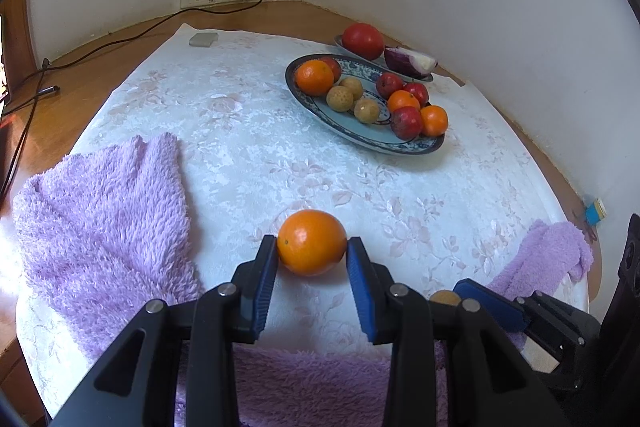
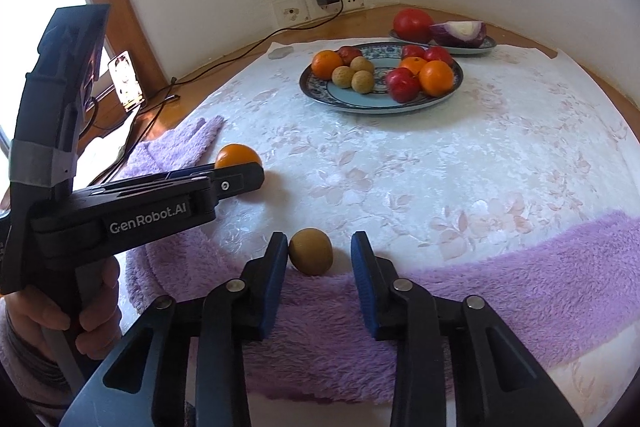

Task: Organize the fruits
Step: 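Grasp the brown round fruit with the right tool while the left tool holds the orange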

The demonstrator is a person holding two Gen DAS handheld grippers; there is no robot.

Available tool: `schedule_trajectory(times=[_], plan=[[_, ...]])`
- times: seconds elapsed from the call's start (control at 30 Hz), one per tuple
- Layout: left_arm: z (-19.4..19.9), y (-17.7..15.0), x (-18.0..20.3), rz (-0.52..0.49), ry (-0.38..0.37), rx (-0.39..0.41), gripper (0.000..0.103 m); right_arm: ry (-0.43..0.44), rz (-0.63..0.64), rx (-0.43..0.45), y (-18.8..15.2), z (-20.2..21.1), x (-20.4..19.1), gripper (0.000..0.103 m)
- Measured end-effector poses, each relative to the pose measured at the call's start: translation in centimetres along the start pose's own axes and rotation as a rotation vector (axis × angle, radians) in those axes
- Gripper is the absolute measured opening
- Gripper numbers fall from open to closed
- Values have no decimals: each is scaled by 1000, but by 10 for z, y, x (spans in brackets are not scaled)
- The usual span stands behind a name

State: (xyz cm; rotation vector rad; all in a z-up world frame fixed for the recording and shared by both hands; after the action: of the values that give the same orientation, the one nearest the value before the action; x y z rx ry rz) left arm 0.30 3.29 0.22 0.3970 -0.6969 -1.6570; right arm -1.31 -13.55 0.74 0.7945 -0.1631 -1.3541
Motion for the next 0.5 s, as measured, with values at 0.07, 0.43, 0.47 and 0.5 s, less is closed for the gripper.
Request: schedule_trajectory(times=[0.07, 0.43, 0.47, 0.5], plan=[[0, 0, 0, 1, 0, 0, 37, 4, 4, -2, -1, 0, -1, 31], [-1, 4, 3, -2, -16, 0, 37, 17, 8, -5, 2, -1, -1, 24], [-1, 6, 3, -4, -18, 1, 37, 17, 7, -4, 3, -1, 0, 24], [-1, 7, 4, -5, -19, 2, 37, 18, 4, -2, 5, -1, 1, 24]])
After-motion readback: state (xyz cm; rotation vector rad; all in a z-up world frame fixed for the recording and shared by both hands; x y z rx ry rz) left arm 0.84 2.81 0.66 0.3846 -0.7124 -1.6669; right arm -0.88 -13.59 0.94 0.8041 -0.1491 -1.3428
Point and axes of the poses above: each gripper's, at about its wrist camera, not at the fingertips, and z roughly against the way its jaws point, x to its right, y to its top, the point moved 2 cm from there along -z, roughly the way its jaws point, and after that the axes turned 12 degrees about -z, right-handed, at the moved point
